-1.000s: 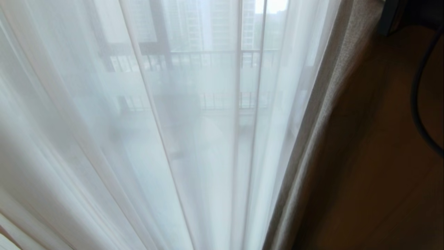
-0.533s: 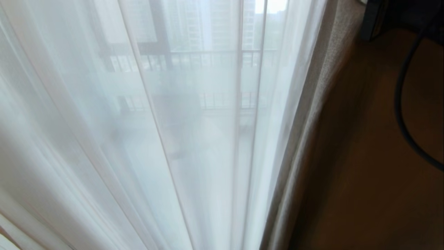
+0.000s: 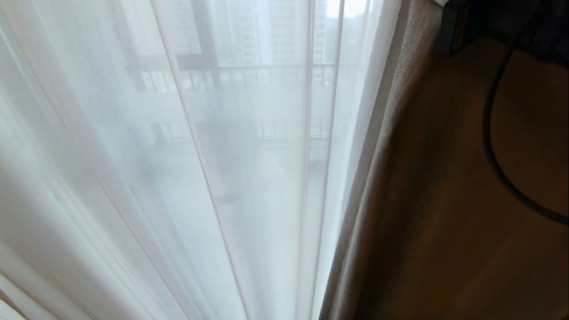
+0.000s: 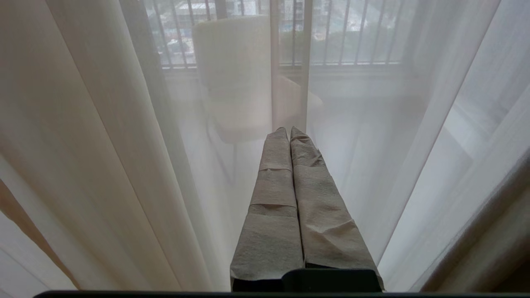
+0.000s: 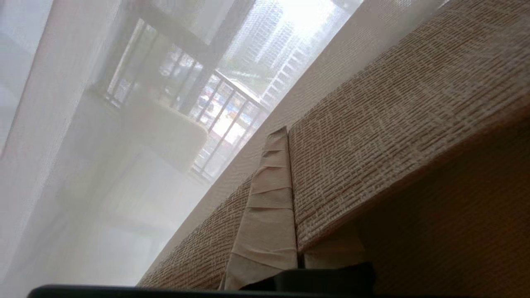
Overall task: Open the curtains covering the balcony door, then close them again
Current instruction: Close the outer curtains on both sides
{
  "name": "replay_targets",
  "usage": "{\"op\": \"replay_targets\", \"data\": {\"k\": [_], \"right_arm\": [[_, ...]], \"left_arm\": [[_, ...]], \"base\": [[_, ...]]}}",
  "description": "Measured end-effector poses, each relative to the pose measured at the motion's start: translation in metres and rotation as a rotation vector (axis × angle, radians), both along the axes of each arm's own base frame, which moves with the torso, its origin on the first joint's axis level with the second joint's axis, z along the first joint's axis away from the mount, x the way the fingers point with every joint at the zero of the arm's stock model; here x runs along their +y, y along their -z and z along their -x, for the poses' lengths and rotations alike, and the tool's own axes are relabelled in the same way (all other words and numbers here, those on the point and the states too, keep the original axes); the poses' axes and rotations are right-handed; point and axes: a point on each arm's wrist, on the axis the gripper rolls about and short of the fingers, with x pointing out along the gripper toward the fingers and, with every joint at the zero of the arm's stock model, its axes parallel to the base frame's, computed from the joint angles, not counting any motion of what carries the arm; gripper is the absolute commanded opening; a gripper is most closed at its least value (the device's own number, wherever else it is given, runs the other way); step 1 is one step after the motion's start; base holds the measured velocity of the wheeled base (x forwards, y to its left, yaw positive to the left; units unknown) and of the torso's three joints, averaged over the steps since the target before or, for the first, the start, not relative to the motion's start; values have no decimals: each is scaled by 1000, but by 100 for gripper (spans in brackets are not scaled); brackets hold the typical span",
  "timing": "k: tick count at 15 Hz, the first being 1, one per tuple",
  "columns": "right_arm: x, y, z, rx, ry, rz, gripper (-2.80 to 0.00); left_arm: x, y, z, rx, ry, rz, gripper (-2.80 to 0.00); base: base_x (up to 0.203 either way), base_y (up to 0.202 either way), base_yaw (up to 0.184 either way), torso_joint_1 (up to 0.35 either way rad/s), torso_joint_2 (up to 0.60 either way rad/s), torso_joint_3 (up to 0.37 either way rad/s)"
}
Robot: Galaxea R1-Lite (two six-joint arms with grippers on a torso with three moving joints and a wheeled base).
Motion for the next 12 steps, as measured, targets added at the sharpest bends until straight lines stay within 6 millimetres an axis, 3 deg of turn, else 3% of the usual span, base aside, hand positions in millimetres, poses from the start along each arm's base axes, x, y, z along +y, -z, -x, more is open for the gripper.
{"op": "replay_targets", "data": {"k": [12], "right_arm": [[46,8,-9,-22,-58,34,-280]], "left_arm": [[0,0,0,0,0,0,-280]], "base": [[0,0,0,0,0,0]]}}
